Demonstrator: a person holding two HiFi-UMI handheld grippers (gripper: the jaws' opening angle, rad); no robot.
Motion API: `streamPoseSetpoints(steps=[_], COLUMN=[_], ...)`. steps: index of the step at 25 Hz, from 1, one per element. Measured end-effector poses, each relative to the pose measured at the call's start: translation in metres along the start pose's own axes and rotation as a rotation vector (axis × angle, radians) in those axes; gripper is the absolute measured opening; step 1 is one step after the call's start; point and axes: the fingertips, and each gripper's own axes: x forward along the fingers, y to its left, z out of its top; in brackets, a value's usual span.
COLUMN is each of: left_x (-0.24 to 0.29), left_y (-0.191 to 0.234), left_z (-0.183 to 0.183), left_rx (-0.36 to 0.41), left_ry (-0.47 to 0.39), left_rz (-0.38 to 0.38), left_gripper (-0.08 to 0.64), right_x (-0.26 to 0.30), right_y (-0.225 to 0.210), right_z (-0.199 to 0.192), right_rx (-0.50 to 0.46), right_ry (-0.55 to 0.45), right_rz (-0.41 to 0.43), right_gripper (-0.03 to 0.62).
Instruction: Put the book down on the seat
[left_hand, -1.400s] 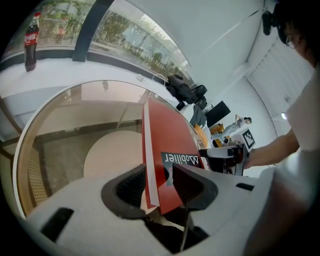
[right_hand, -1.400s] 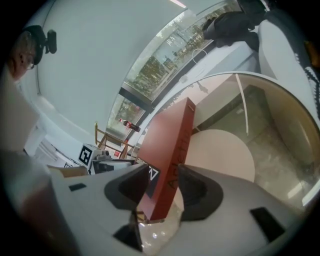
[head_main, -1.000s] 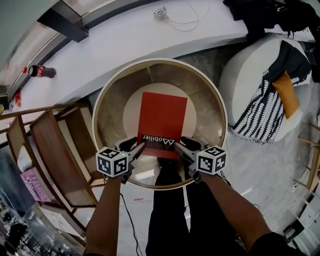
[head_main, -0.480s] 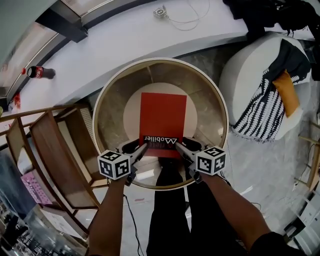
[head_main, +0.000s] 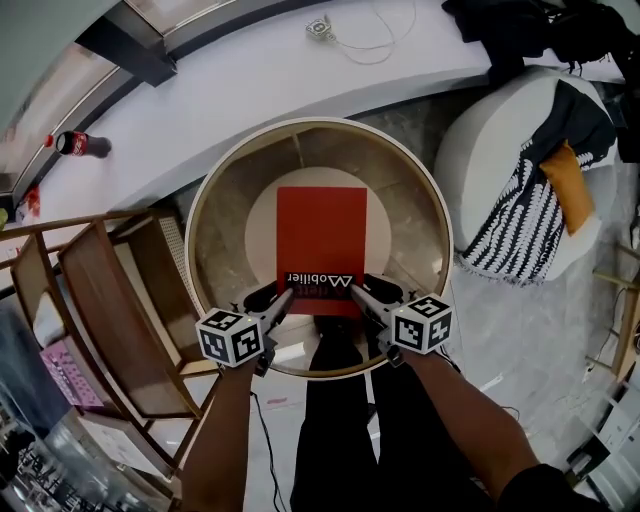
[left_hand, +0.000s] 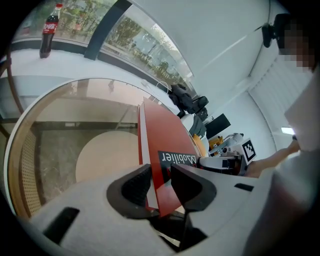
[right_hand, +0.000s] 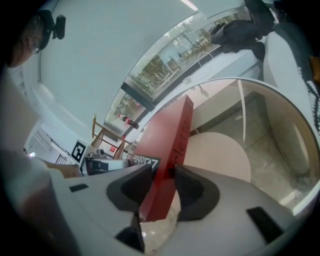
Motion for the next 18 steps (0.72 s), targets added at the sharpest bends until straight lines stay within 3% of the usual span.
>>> streamPoseSetpoints(steps=[8,18], left_x=[-0.018,-0.073], left_y=[-0.023,-0.078], left_z=[0.016,0.083], left_rx=[0.036,0.15], left_ry=[-0.045,-0.201], left_rz=[-0.005,-0.018], left_gripper=[0.14,0.141], right_x=[-0.021,-0.067], right_y=[0.019,0.08], right_z=[0.018,0.091], right_rx=[-0.047,-0.187], right_ry=[-0.05,-0.187], right_rz=[0.009,0.056], right_gripper=[0.155,0.155])
